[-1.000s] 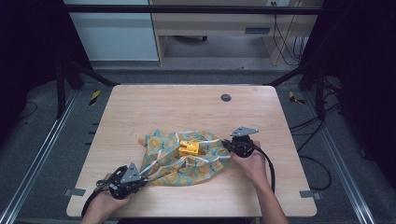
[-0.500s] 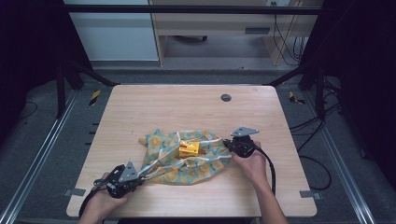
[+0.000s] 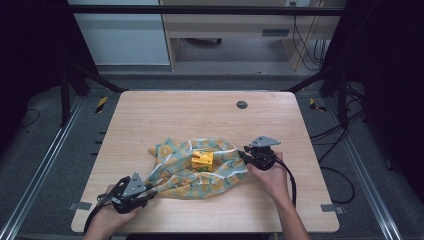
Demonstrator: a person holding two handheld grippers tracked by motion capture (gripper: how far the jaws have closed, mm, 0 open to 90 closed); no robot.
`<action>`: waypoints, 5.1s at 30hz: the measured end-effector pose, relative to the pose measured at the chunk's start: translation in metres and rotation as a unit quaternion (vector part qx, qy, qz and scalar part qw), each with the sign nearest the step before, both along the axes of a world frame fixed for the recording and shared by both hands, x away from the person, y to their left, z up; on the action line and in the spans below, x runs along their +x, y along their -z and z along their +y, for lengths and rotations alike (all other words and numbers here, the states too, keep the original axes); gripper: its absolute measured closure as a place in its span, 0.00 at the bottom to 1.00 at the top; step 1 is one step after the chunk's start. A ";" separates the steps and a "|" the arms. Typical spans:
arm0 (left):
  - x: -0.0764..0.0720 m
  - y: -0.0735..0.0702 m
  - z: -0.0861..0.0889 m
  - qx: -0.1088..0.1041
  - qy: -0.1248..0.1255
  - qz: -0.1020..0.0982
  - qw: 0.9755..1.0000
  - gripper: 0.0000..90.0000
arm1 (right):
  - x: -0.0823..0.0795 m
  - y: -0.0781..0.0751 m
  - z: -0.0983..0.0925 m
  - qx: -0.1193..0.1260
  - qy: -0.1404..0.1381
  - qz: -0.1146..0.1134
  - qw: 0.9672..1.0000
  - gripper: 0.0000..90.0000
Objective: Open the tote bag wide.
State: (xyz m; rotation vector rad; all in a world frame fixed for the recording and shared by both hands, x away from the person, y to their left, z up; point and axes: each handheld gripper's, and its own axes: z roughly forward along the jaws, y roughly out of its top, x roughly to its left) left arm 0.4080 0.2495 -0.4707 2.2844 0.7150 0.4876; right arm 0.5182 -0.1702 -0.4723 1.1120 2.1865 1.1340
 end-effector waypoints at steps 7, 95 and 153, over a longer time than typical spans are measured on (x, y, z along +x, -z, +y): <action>-0.003 -0.022 -0.005 -0.049 0.003 -0.037 0.998 0.51 | -0.012 -0.025 0.000 0.007 0.008 -0.028 1.000 0.38; 0.144 0.006 -0.049 -0.029 -0.101 0.020 0.994 1.00 | -0.072 0.016 0.029 -0.083 -0.144 0.089 0.982 1.00; 0.058 -0.028 0.007 -0.088 -0.131 -0.043 0.987 0.10 | -0.062 -0.016 -0.045 0.014 0.058 -0.053 0.997 0.07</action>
